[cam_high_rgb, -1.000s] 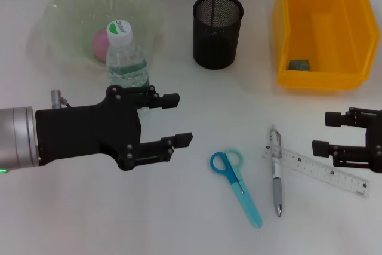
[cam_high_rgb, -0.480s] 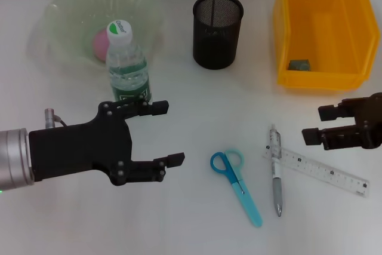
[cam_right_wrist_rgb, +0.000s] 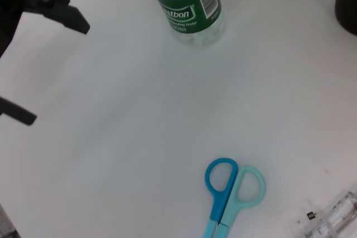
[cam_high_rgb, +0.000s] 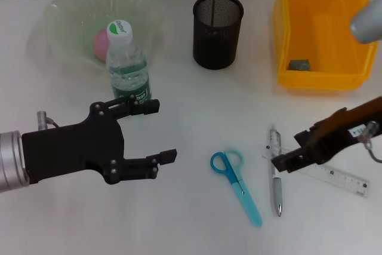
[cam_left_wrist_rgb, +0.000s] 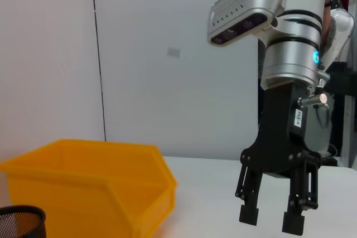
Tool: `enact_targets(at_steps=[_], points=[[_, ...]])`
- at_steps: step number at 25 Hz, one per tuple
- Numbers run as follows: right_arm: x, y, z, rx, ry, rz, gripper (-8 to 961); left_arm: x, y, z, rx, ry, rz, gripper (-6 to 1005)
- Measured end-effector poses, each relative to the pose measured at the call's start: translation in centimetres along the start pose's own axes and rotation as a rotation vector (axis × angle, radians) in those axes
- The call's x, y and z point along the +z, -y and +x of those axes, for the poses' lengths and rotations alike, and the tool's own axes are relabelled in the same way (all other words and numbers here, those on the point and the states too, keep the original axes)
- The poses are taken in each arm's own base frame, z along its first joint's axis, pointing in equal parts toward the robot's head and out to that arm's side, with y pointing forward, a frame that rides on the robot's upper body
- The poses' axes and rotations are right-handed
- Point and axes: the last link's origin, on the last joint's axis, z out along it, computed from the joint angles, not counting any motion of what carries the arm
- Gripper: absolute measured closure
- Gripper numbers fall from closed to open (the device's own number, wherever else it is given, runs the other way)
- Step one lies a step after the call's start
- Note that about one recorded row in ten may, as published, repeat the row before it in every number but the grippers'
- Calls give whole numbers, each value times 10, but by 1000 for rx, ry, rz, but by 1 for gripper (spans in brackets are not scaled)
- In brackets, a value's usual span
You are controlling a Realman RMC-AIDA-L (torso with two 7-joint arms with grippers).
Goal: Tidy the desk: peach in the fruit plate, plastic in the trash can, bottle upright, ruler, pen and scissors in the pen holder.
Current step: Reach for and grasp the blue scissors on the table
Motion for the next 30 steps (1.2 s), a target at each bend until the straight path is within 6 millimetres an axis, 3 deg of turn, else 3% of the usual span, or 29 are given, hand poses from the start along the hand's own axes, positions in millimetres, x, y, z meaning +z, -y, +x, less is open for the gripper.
enact_targets(at_steps=[4,9,24,30], points=[[14,-17,-22,-10,-58,6,202,-3,-1,-8,-28,4,16,153],[33,-23,-34,-2,-105,122,202,-12,-2,-14,-31,-17,38,153],[75,-45,-39,-74,-181,71,205,-11,1,-16,-52,-22,39,153],[81,-43,-38,-74,-206,73,206,-17,0,-18,-54,-19,61,153]])
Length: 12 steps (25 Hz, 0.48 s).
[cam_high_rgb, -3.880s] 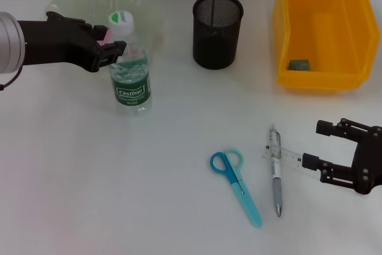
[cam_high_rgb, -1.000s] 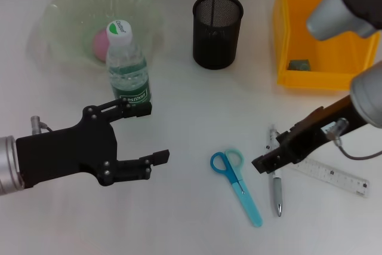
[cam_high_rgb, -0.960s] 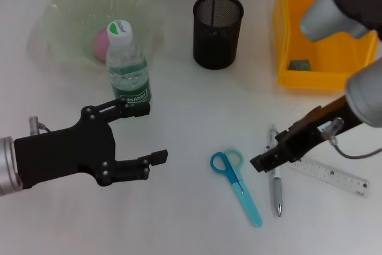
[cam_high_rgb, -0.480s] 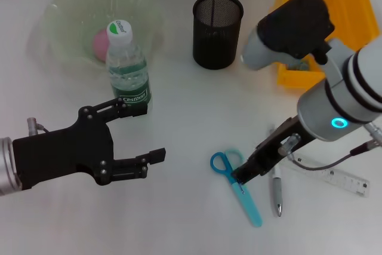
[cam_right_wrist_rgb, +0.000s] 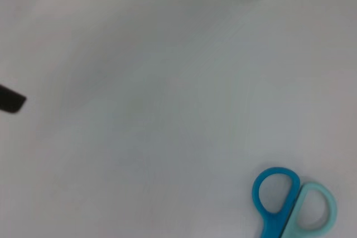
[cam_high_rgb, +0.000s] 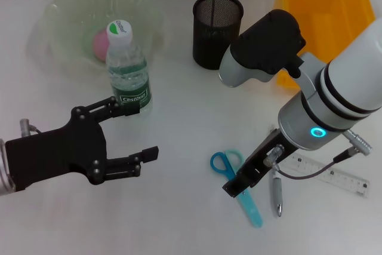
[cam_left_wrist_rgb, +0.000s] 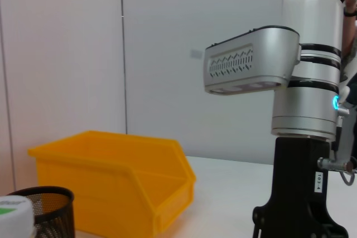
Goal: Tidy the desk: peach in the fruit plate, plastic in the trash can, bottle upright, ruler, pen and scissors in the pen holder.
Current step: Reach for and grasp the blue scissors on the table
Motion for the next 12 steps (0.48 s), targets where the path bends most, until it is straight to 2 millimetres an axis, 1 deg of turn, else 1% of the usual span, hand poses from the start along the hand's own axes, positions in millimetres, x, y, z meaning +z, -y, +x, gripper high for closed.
enact_targets(at_steps=[4,12], points=[[3,2,0,7,-13,0,207,-3,-2,-3,-2,-9,4,153],[10,4,-2,8,-27,7,208,-3,-2,-3,-2,-12,4,153]])
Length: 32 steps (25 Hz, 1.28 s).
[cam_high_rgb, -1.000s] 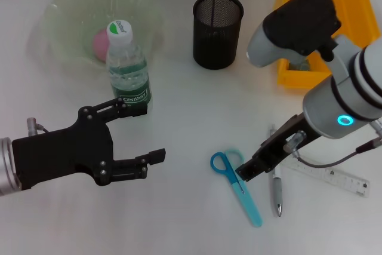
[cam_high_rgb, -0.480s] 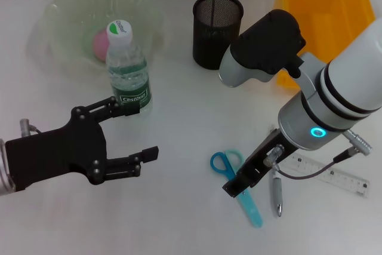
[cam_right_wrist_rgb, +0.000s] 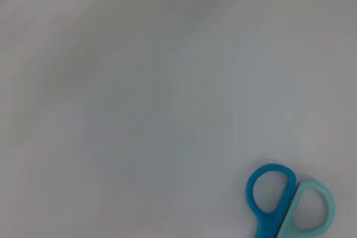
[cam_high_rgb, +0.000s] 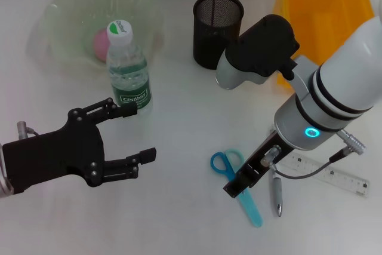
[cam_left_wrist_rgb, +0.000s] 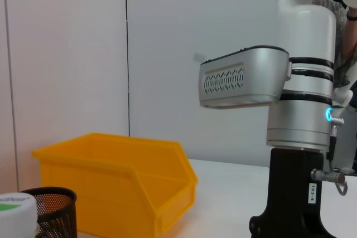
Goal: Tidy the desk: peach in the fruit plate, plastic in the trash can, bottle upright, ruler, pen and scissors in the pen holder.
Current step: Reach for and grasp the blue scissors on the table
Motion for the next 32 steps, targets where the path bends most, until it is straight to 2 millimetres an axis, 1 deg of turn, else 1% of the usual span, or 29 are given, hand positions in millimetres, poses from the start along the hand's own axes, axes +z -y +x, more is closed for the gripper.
enact_targets(at_steps=[9,23,30,32], points=[[8,1,-2,7,-14,-11,219,0,-1,0,-4,-8,-8,153],[14,2,-4,5,-14,-8,236,-1,-3,-1,0,-10,-12,153],[18,1,-4,7,-29,-14,398,0,-2,-1,1,-11,-12,153],[19,1,-4,7,-29,-14,398,0,-2,0,1,-12,-13,153]])
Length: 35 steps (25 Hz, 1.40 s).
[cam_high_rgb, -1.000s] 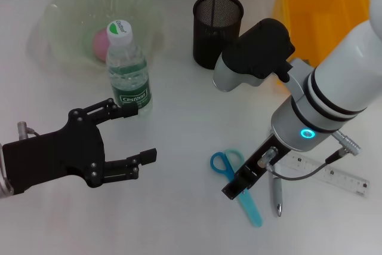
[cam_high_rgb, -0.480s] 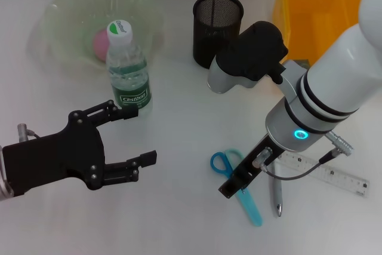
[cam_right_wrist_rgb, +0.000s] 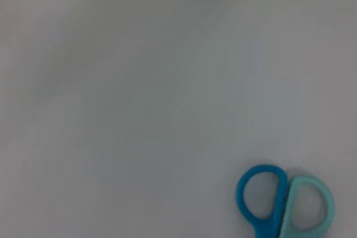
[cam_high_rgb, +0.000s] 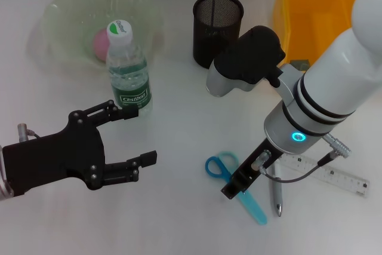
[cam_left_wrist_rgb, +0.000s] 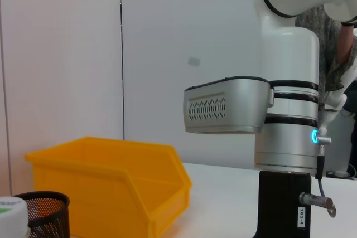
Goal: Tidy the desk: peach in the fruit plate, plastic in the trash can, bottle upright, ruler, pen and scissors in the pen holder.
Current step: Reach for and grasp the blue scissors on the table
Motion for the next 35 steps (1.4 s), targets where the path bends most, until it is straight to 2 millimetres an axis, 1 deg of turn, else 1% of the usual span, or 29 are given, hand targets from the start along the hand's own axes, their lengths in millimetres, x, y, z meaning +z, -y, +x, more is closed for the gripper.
enact_targets(at_steps=[2,17,22,33,35], points=[[1,0,0,2,1,0,399,0,0,0,-1,0,0,153],[3,2,0,4,-9,2,515,-1,0,-1,-4,-2,4,153],[4,2,0,3,-16,4,597,-1,0,0,-3,-4,5,153],[5,-1,-1,-20,-20,9,698,-2,0,-1,-5,-4,8,153],[5,-1,-1,-19,-22,10,701,-2,-1,-1,-5,-4,8,153]])
